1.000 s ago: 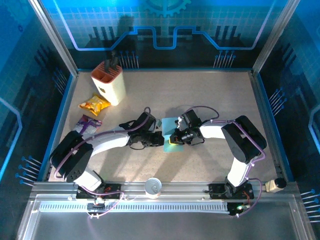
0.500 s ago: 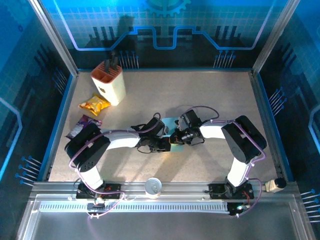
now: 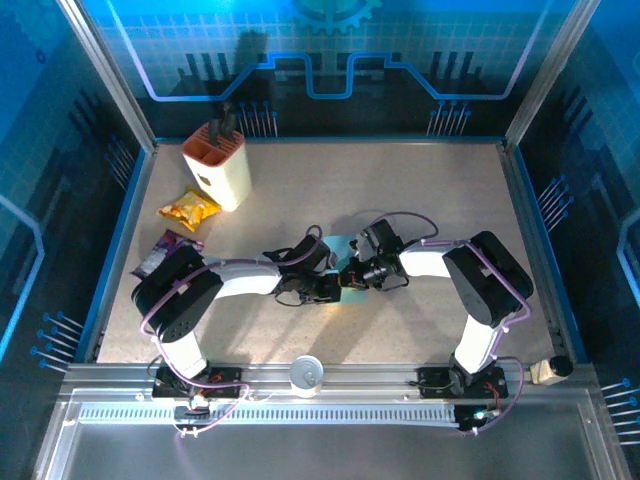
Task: Fold a paper plane with a square sheet of paper (fold left side to right side)
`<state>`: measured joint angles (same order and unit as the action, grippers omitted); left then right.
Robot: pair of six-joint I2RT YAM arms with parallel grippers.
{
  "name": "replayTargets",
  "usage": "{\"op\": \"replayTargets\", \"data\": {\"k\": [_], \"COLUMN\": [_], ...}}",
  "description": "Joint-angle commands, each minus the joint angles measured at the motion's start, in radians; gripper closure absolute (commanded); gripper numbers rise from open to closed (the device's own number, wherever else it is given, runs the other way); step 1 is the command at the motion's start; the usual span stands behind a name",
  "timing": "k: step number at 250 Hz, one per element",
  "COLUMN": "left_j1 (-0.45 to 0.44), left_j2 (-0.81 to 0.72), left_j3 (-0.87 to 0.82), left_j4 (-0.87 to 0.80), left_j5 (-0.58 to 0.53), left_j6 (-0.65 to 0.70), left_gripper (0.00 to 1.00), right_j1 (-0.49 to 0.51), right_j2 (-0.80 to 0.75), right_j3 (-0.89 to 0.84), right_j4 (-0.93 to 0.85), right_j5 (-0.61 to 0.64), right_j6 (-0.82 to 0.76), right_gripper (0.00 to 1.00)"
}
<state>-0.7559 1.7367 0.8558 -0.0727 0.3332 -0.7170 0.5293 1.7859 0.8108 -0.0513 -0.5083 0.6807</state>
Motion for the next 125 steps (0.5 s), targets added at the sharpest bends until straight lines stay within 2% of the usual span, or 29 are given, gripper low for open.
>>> {"op": "replayTargets", "data": {"k": [1, 125], "left_j1": [0.001, 0.011], "left_j2": [0.012, 0.018], "left_j3": [0.018, -0.012], "left_j4": [-0.008, -0.001], "left_j5": [-0.023, -0.056], "left_j6": [-0.011, -0.026], "left_gripper": [1.00, 1.00], "right_j1": [0.012, 0.012], "right_j2": [0.038, 0.038], "right_j3": [-0.040, -0.039], "right_j4": [-0.136, -0.142], "right_j5": [0.063, 0.066], "right_j6": [-0.009, -0.015], "right_gripper": [1.00, 1.00]}}
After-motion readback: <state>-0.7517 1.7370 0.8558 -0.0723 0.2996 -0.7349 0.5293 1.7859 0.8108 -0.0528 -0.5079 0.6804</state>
